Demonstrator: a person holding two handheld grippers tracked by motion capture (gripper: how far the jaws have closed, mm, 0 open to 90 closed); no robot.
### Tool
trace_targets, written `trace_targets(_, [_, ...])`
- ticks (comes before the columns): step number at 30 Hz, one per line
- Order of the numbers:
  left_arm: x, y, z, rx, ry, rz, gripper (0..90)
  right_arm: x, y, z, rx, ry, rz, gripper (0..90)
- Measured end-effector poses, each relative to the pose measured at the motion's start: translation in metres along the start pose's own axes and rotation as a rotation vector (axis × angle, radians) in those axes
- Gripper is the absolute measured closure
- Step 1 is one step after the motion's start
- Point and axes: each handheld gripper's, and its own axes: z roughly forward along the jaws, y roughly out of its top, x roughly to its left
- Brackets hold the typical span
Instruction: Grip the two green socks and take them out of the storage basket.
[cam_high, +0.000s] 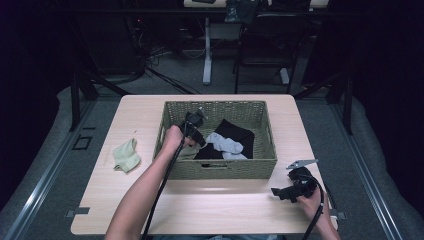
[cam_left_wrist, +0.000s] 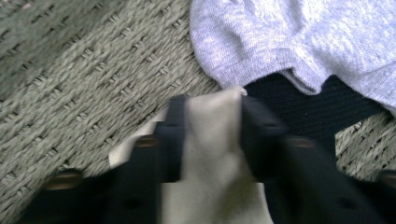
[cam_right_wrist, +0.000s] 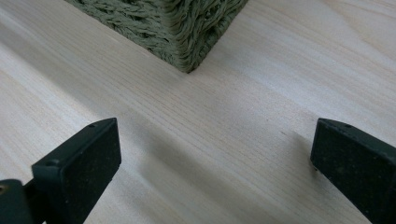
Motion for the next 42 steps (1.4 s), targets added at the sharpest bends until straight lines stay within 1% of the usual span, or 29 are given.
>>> trace_targets(1, [0.001, 0.000, -0.002, -0.004, 0.021, -0.003, 77.2, 0.000, 0.000, 0.000, -0.001, -0.001, -0.001, 1.0])
trace_targets(2, [0.001, -0.001, -0.003, -0.014, 0.028, -0.008, 81.9, 0.000, 0.000, 0.000, -0.001, -0.002, -0.002, 1.0])
trace_targets(3, [0.001, -0.001, -0.004, -0.016, 0.031, -0.001, 84.1, 0.000, 0.000, 0.000, 0.000, -0.004, -0.004, 1.0])
trace_targets(4, [0.001, -0.001, -0.007, -0.024, 0.039, -0.003, 85.2, 0.000, 0.000, 0.000, 0.000, -0.004, -0.004, 1.0])
trace_targets(7, [0.000, -0.003, -0.016, -0.051, 0.052, 0.003, 85.8, 0.001, 0.000, 0.000, -0.010, 0.001, 0.001, 1.0])
trace_targets(8, [0.000, -0.004, -0.021, -0.061, 0.054, 0.011, 85.9, 0.001, 0.000, 0.000, -0.006, -0.008, -0.003, 1.0])
trace_targets(11, [0.000, -0.007, -0.032, -0.094, 0.064, 0.021, 85.9, 0.001, 0.001, 0.001, -0.004, -0.004, -0.004, 1.0])
trace_targets(12, [0.000, -0.008, -0.036, -0.103, 0.069, 0.023, 85.9, 0.001, 0.001, 0.001, -0.002, -0.005, -0.004, 1.0])
trace_targets(14, [0.000, -0.012, -0.047, -0.136, 0.085, 0.028, 85.9, 0.001, 0.000, 0.000, -0.005, -0.007, -0.003, 1.0])
trace_targets(15, [0.000, -0.013, -0.051, -0.145, 0.088, 0.029, 85.9, 0.001, 0.000, 0.000, -0.007, -0.001, 0.000, 1.0])
trace_targets(16, [0.000, -0.014, -0.056, -0.156, 0.091, 0.029, 85.9, 0.001, 0.001, 0.000, -0.004, -0.013, -0.004, 1.0])
trace_targets(17, [0.000, -0.016, -0.061, -0.168, 0.098, 0.036, 85.9, 0.001, 0.001, 0.000, -0.002, -0.005, -0.005, 1.0])
trace_targets(20, [-0.001, -0.019, -0.074, -0.201, 0.114, 0.040, 85.9, 0.000, 0.000, -0.001, -0.005, -0.006, -0.001, 1.0])
trace_targets(23, [-0.003, -0.022, -0.088, -0.223, 0.128, 0.053, 85.9, -0.001, 0.000, 0.000, -0.005, -0.001, 0.004, 1.0])
trace_targets(25, [-0.003, -0.024, -0.096, -0.236, 0.137, 0.057, 86.0, 0.000, 0.000, 0.000, -0.005, -0.011, 0.004, 1.0])
trace_targets(30, [-0.002, -0.025, -0.117, -0.269, 0.122, 0.057, 85.9, 0.000, 0.000, 0.000, 0.001, -0.004, -0.002, 1.0])
trace_targets(33, [-0.005, -0.025, -0.133, -0.294, 0.128, 0.068, 85.9, 0.000, 0.000, 0.000, -0.001, -0.008, 0.000, 1.0])
trace_targets(34, [-0.006, -0.025, -0.137, -0.303, 0.133, 0.071, 85.9, 0.000, 0.000, 0.001, -0.010, -0.004, 0.006, 1.0])
trace_targets(36, [-0.008, -0.024, -0.147, -0.320, 0.130, 0.076, 85.9, 0.000, 0.000, 0.001, -0.009, -0.004, 0.005, 1.0])
trace_targets(38, [-0.011, -0.024, -0.156, -0.336, 0.136, 0.083, 85.9, 0.000, 0.000, 0.000, -0.002, -0.006, -0.001, 1.0])
trace_targets(39, [-0.012, -0.024, -0.162, -0.345, 0.132, 0.085, 85.9, 0.000, 0.000, 0.000, 0.000, -0.004, 0.001, 1.0])
trace_targets(40, [-0.013, -0.023, -0.167, -0.348, 0.140, 0.090, 85.9, 0.000, 0.000, 0.000, 0.001, -0.007, 0.000, 1.0])
trace_targets(41, [-0.013, -0.023, -0.170, -0.353, 0.138, 0.091, 85.9, 0.000, 0.000, 0.000, 0.001, -0.006, 0.000, 1.0])
trace_targets(42, [-0.013, -0.023, -0.174, -0.365, 0.127, 0.090, 85.9, 0.000, 0.000, 0.000, 0.000, -0.007, 0.000, 1.0])
